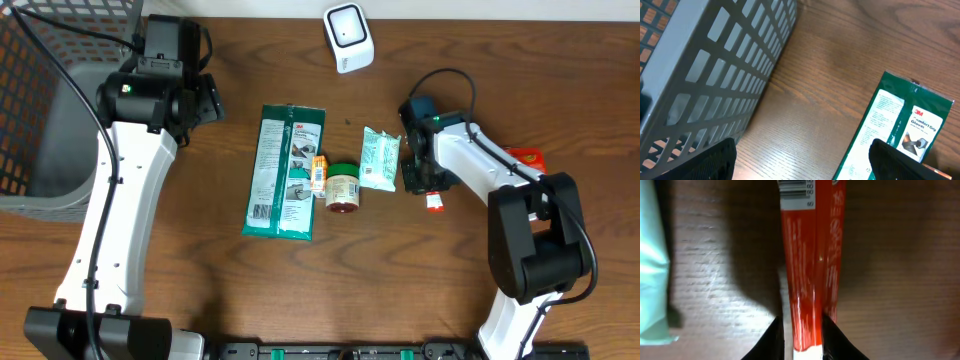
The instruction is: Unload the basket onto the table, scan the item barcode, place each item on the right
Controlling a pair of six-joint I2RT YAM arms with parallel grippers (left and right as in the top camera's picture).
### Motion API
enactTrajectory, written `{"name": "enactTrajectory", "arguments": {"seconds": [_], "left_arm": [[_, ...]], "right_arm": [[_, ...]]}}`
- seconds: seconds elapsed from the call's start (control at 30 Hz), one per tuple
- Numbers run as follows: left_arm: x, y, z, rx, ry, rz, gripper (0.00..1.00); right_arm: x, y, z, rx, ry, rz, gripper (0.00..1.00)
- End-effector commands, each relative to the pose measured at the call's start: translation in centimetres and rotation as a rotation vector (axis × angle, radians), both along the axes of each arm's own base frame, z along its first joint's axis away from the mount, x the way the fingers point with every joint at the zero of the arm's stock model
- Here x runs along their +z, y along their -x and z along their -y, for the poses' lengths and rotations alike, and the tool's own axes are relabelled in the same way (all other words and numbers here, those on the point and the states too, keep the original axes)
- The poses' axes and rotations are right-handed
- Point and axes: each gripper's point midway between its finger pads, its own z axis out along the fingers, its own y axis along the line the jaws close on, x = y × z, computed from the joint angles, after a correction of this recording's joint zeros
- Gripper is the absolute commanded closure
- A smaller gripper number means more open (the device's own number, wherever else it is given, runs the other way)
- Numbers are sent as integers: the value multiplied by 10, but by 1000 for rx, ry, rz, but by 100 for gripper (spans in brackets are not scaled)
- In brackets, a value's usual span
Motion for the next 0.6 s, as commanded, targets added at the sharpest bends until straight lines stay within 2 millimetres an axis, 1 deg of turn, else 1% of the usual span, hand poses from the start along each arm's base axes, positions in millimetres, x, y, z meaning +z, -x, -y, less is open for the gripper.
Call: {"name": "enactTrajectory", "arguments": {"seconds": [0.0, 0.1, 0.17, 0.33, 0.43, 0.47, 0.57], "left_arm": [[0, 0, -3, 17, -7, 0, 15], [0, 0, -3, 17, -7, 0, 15], [0, 0, -3, 17, -7, 0, 15], [0, 0, -3, 17, -7, 0, 15], [0, 0, -3, 17, -7, 0, 15], [0, 0, -3, 17, -7, 0, 15], [0, 0, -3, 17, -7, 0, 15]], "right_arm": [[-1, 2, 5, 9, 28, 25, 82], [-7, 4, 5, 9, 25, 31, 87], [-8, 5, 5, 9, 24, 26, 99], [-7, 5, -1, 9, -15, 19, 99], [3, 2, -5, 5, -47, 22, 99], [8, 1, -8, 3, -75, 28, 99], [24, 2, -28, 50, -235, 33, 99]]}}
